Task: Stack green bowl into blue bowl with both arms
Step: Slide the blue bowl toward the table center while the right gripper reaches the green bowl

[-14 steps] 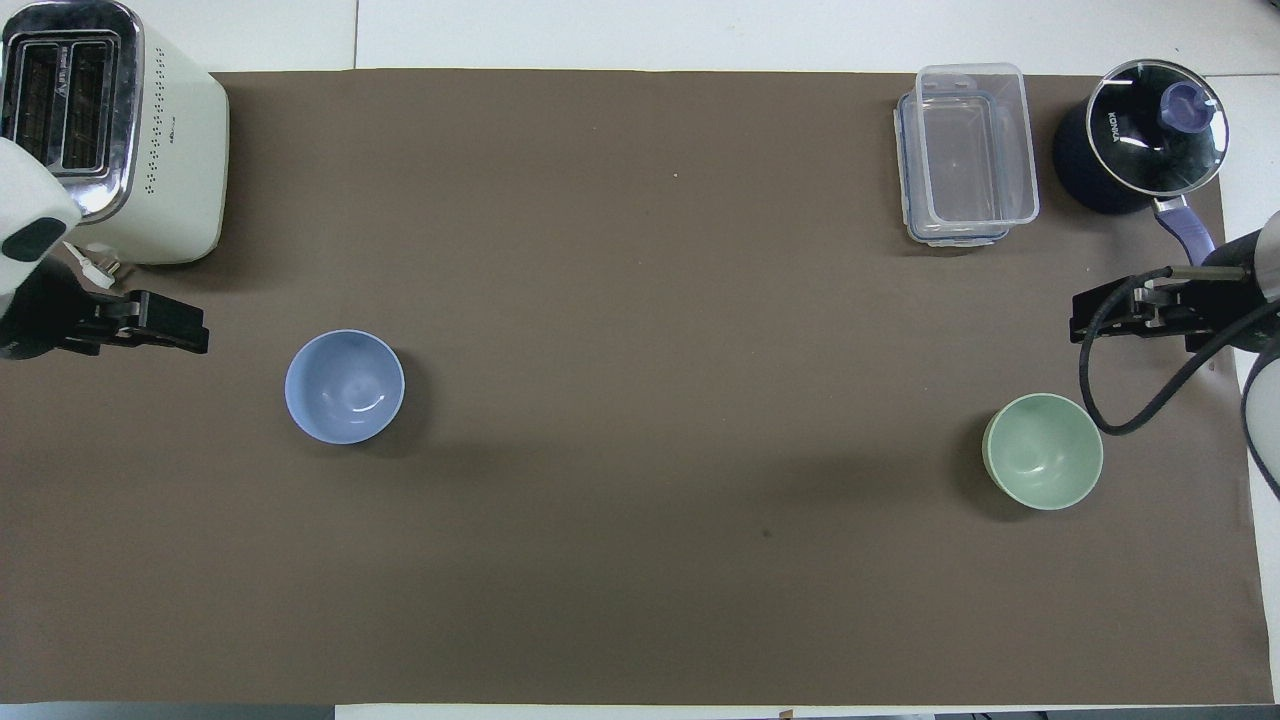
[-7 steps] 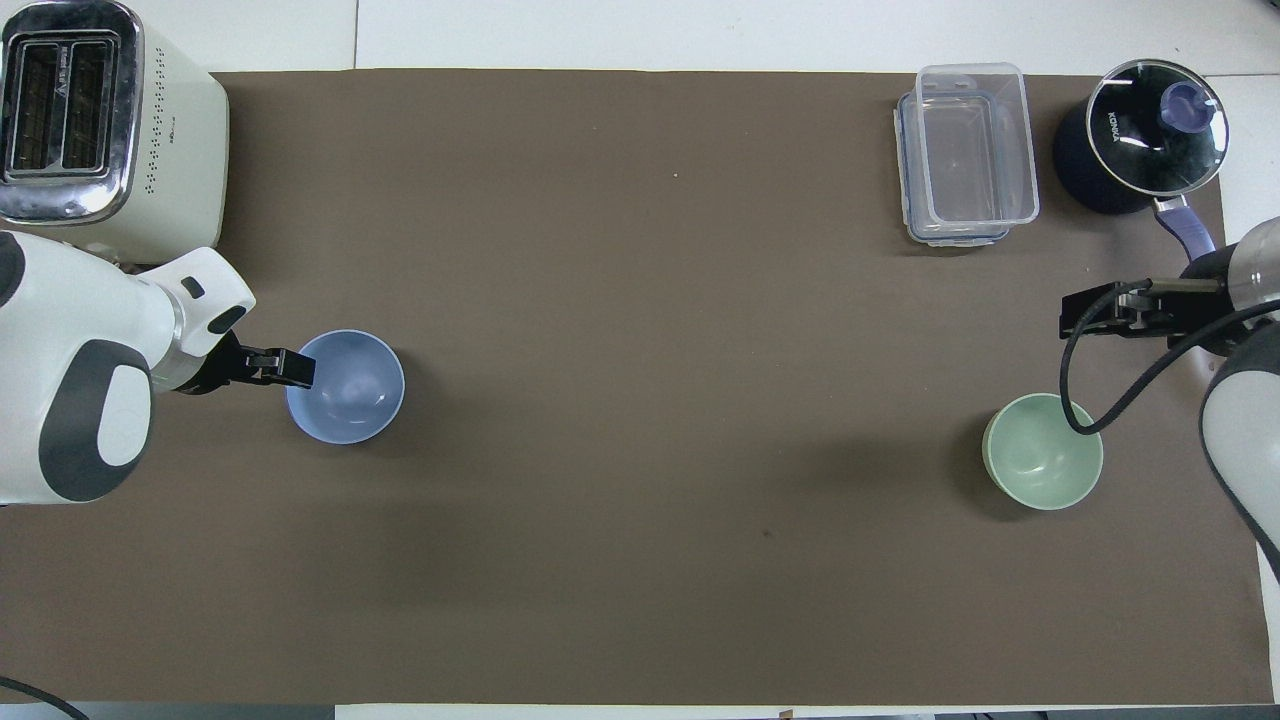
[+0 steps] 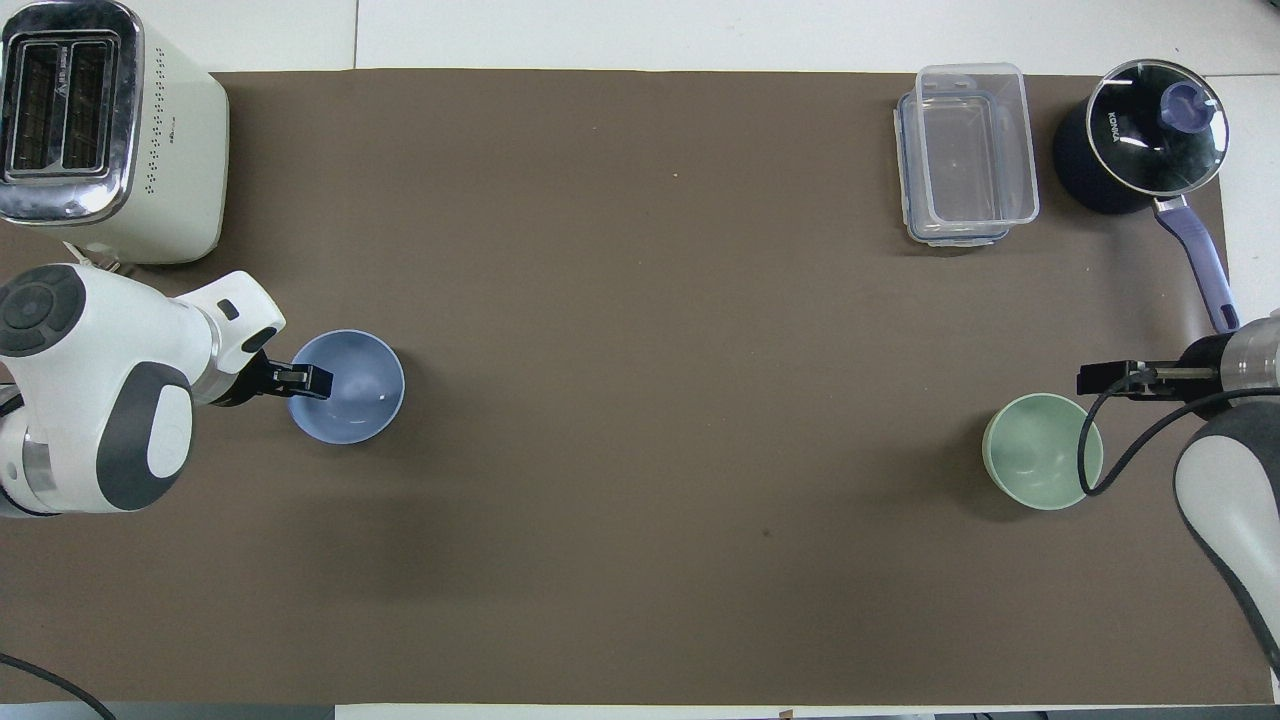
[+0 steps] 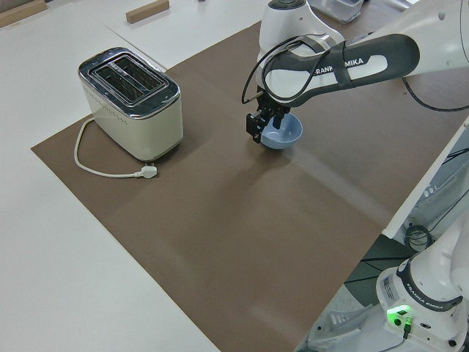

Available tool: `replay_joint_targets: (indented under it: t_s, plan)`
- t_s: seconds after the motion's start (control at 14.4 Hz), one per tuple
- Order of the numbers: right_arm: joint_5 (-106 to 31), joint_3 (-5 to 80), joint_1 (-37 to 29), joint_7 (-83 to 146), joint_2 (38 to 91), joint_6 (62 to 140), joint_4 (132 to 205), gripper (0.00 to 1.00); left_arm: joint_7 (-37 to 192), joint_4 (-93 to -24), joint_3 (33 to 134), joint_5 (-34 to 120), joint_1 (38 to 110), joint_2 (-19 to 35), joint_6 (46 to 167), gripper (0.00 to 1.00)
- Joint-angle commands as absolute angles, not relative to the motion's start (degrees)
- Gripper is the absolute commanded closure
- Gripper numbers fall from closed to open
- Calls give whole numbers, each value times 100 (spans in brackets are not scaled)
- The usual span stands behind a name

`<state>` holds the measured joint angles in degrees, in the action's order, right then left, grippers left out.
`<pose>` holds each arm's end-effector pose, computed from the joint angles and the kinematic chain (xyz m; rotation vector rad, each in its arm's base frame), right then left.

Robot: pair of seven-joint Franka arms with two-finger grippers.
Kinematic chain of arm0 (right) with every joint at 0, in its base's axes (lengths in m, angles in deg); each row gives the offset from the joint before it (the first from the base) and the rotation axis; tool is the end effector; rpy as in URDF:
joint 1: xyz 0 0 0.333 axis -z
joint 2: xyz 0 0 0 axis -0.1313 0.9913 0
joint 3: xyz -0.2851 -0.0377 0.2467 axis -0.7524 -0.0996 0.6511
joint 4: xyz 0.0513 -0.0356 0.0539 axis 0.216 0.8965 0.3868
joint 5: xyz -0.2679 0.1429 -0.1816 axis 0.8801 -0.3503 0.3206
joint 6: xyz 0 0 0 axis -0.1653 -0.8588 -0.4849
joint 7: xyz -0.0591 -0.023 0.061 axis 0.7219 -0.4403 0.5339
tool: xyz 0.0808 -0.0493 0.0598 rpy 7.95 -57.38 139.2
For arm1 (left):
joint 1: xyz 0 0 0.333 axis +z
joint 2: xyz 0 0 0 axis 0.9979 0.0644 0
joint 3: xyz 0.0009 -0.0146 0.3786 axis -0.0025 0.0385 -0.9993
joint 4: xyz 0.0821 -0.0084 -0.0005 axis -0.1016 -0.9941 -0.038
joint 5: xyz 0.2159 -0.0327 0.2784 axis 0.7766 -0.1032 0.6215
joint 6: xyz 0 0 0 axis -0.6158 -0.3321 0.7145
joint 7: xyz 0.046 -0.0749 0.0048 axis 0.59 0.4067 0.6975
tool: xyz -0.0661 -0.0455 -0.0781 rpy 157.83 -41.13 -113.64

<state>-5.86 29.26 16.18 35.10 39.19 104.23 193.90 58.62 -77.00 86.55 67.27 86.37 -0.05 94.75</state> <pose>0.4406 -0.0791 0.5201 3.1261 -0.1266 0.0494 0.4901 -0.0521 0.4313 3.1103 -0.2408 -0.1030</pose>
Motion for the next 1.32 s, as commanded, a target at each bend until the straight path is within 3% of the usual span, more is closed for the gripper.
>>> replay_joint_targets:
  t_s: [0.0,0.07,0.14,0.21,0.28,0.56,0.77,0.84,0.91,0.97,1.04,1.25]
  plan:
    - [-625,2976,1922,3083,3926,11139,19998,0,5840,-7837,8619,6856,8517,34,9694,30]
    - [-625,2976,1949,3021,3953,11306,20121,0,5840,-7837,8619,6864,8508,60,9712,35]
    - [-625,2976,1984,3003,3997,11456,20244,0,5840,-7837,8619,6865,8508,60,9712,50]
    - [-625,2976,2037,3003,4058,11536,20315,0,5840,-7837,8619,6865,8508,60,9712,79]
    - [-625,2985,2072,3003,4154,11658,20377,0,5840,-7837,8619,6865,8517,60,9712,100]
    - [-625,2985,2204,2994,4270,12107,20842,0,5901,-7671,8610,6865,8525,104,9607,100]
    - [-625,2985,2231,2803,4226,12064,20922,0,6522,-6340,8628,6838,8203,516,8354,100]
    - [-625,2985,2309,2644,4217,12055,20940,8,6908,-5821,8628,6803,7965,700,7914,100]
    - [-625,2985,2327,2486,4217,12046,20940,41,7382,-5433,8628,6707,7702,815,7614,100]
    - [-625,2985,2336,2311,4217,12046,20940,80,7970,-5238,8628,6576,7299,868,7542,100]
    - [-634,2985,2388,2196,4217,12046,20940,100,8559,-5236,8628,6522,6930,886,7654,100]
    - [-634,2985,2442,2151,4217,12046,20940,100,9792,-5551,8628,6496,5944,887,8408,100]
